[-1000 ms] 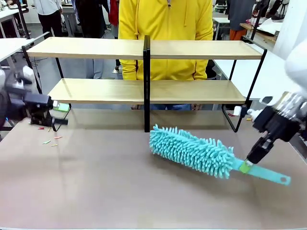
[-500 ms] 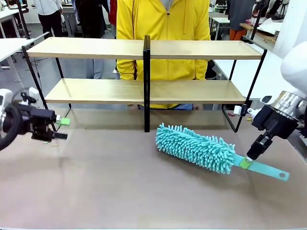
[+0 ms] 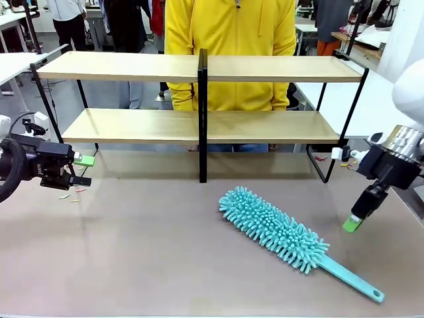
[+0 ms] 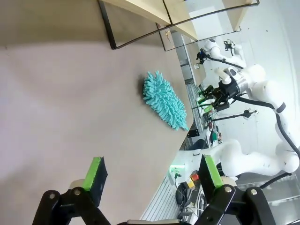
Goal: Clean the shelves.
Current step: Place the Duster on the table.
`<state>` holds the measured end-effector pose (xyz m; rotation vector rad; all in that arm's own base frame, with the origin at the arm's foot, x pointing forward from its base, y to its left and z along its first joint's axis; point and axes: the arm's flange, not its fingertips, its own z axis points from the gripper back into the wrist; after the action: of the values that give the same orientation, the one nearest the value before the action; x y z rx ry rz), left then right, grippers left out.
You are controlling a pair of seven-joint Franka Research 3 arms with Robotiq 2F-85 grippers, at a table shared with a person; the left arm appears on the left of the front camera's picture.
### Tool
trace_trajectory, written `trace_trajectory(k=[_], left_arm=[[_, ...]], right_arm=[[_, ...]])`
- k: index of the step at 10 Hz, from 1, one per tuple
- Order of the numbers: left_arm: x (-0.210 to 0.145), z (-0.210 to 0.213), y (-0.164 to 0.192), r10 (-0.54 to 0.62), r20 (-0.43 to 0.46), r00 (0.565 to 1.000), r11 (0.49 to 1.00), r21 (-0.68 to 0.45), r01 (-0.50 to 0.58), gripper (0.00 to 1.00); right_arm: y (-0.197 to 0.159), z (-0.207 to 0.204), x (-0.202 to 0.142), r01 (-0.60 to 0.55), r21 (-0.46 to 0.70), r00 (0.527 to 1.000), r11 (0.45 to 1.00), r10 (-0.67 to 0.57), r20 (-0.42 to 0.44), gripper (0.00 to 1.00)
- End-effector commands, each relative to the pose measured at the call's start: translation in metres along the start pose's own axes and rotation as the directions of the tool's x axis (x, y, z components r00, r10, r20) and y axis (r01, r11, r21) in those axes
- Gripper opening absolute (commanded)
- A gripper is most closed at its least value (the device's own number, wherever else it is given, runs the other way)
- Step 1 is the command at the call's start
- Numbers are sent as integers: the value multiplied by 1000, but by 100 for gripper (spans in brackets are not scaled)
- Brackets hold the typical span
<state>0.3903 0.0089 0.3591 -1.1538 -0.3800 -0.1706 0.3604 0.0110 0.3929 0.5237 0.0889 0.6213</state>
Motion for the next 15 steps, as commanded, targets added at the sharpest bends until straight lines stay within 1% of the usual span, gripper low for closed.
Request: trace_trajectory(k=[1,2,3,4,5,6,7,8,9,15], left_arm=[[-3,-3,-1,-11,24,1000,1000,-25,11,100],[-3,-3,-1,-11,24,1000,1000,-25,11,100],[-3,-3,-1,-11,24,1000,1000,-25,11,100],[-3,-3,-1,-11,24,1000,1000,-25,11,100],[-3,-3,-1,-11,24,1000,1000,-25,11,100],[-3,-3,-1,-11,24,1000,1000,-25,11,100],[-3,-3,-1,-11,24,1000,1000,-25,11,100],[-3,-3,-1,-11,24,1000,1000,-25,11,100],[-3,-3,-1,-11,24,1000,1000,-25,11,100],[-3,-3,-1,-11,24,1000,1000,-25,11,100]], right_arm=[[-13,41,-19,108,-48,978,993,-98,182,100],[-15,58,-33,121,-13,958,993,-114,264,100],[-12,71,-50,125,52,939,991,-135,317,100],[-2,84,-71,108,177,914,978,-167,369,100],[10,98,-96,84,301,885,950,-210,416,100],[25,110,-124,101,424,858,900,-294,422,100],[38,116,-143,78,472,836,878,-315,449,100],[48,114,-148,105,505,823,857,-360,439,100],[25,114,-126,51,388,879,920,-226,419,100],[25,114,-126,51,388,879,920,-226,419,100]])
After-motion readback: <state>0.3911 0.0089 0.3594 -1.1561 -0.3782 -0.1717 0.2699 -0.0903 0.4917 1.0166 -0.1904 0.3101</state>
